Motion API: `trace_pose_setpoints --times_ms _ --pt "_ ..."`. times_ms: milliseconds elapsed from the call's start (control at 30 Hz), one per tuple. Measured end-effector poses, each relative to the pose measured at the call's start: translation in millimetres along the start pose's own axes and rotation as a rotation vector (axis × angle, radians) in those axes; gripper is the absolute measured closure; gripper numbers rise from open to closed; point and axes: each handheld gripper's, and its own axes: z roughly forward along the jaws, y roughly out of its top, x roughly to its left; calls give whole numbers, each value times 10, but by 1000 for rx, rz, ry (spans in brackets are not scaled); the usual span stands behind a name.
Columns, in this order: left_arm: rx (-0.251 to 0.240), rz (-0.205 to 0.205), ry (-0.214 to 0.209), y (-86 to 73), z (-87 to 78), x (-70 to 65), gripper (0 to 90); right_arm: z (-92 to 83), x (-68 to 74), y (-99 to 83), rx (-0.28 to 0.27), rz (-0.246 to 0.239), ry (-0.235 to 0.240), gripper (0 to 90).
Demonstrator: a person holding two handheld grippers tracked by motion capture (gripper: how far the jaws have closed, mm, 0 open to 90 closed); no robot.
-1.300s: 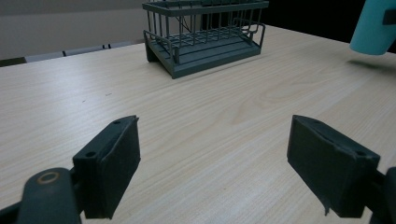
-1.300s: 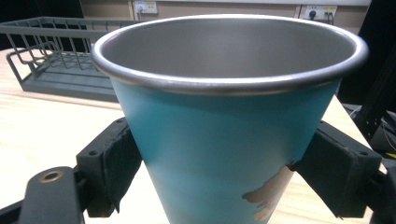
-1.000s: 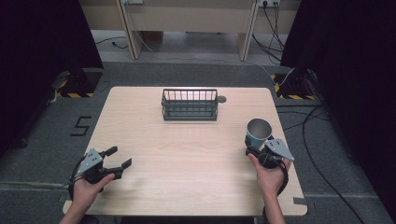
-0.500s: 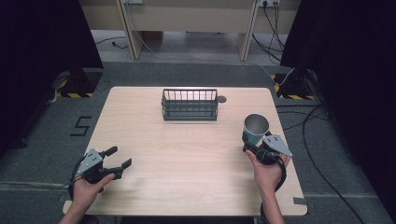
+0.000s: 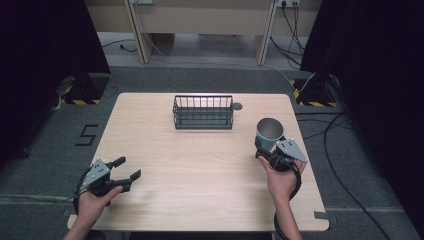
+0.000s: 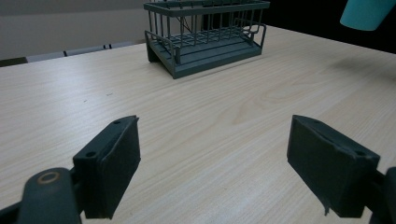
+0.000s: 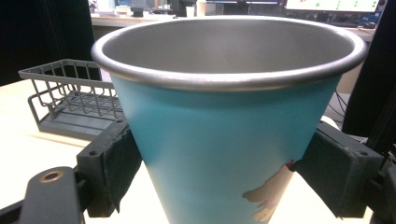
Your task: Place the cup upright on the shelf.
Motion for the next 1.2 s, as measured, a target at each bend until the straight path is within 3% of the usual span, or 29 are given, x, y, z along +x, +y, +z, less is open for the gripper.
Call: trace_pose_setpoints --times_ms 1200 --pt "-3 -4 0 1 1 3 167 311 194 220 -3 -3 39 186"
